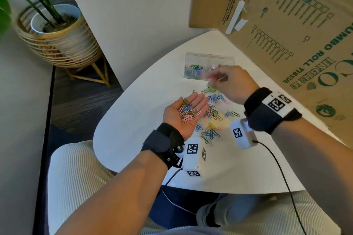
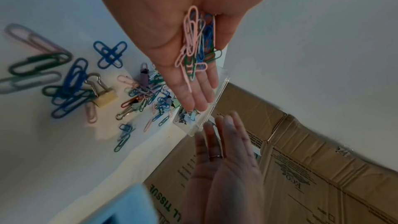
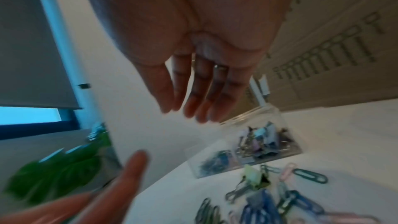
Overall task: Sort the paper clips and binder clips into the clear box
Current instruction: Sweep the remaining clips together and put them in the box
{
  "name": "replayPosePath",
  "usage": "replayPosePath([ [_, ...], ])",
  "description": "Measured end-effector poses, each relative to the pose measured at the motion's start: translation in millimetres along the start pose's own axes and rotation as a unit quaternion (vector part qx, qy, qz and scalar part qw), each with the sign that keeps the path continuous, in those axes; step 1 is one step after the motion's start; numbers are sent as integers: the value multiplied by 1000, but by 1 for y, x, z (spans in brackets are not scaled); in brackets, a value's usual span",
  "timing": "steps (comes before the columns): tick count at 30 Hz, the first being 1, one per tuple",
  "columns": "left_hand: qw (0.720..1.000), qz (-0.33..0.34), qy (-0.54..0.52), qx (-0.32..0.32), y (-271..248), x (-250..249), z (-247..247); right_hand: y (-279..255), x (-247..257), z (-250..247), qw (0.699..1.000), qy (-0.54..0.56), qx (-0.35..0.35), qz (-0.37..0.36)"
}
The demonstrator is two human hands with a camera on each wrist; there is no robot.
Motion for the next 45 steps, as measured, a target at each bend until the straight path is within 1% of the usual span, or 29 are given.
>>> replayPosePath([
  [2,1000,15,-3,2,0,0,0,-27,13,7,995,-61,68,-51],
  [3,1000,18,0,6,-1,0,1,-38,18,10,990,-88,87,-71],
  [5,1000,18,13,11,-2,2,1,-46,23,15,981,-136,105,-95],
  [7,1000,15,27,3,-6,5,4,-48,26,19,971,-185,113,-102],
  [10,998,24,54,-15,-9,7,8,-51,28,27,952,-261,104,-120],
  [12,996,32,78,-27,-11,8,8,-55,30,36,942,-288,97,-141],
  [14,996,27,83,-30,-12,10,8,-56,32,43,938,-303,85,-142],
  [16,997,21,72,-24,-13,11,6,-56,32,44,945,-288,70,-138],
  [20,999,13,52,4,-12,8,6,-53,29,38,969,-205,72,-116],
  [22,999,13,39,17,-11,6,8,-50,29,32,986,-121,75,-81],
  [24,999,6,31,30,-8,4,10,-49,28,25,996,-5,82,-32],
  [26,999,5,26,32,-5,3,10,-48,24,22,994,66,85,-2],
  [28,999,11,23,32,-3,2,8,-47,19,22,991,91,95,10],
  [31,1000,16,14,17,-3,2,4,-43,15,20,973,194,115,48],
  [33,1000,18,7,-3,-2,1,2,-33,14,14,964,246,87,59],
  [36,1000,14,21,-9,-3,-1,-1,-4,14,3,967,248,11,61],
  [39,1000,13,27,-9,-3,-2,-2,27,16,-5,983,164,-59,50],
  [41,999,15,26,-10,-3,-3,-3,46,22,-7,989,115,-84,33],
  [43,1000,19,24,-10,-3,-4,-3,63,28,-6,990,93,-105,27],
  [45,999,21,28,-11,-3,-6,-3,76,30,-1,993,52,-101,29],
])
Point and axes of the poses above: each hand's wrist, its own y-axis towards the middle knuckle, its own z-axis out of the palm, x = y × z, the point moved 2 cm from there along y, towards the middle knuckle, and after that the axes turned 11 degrees about z, right-handed, at the moved point
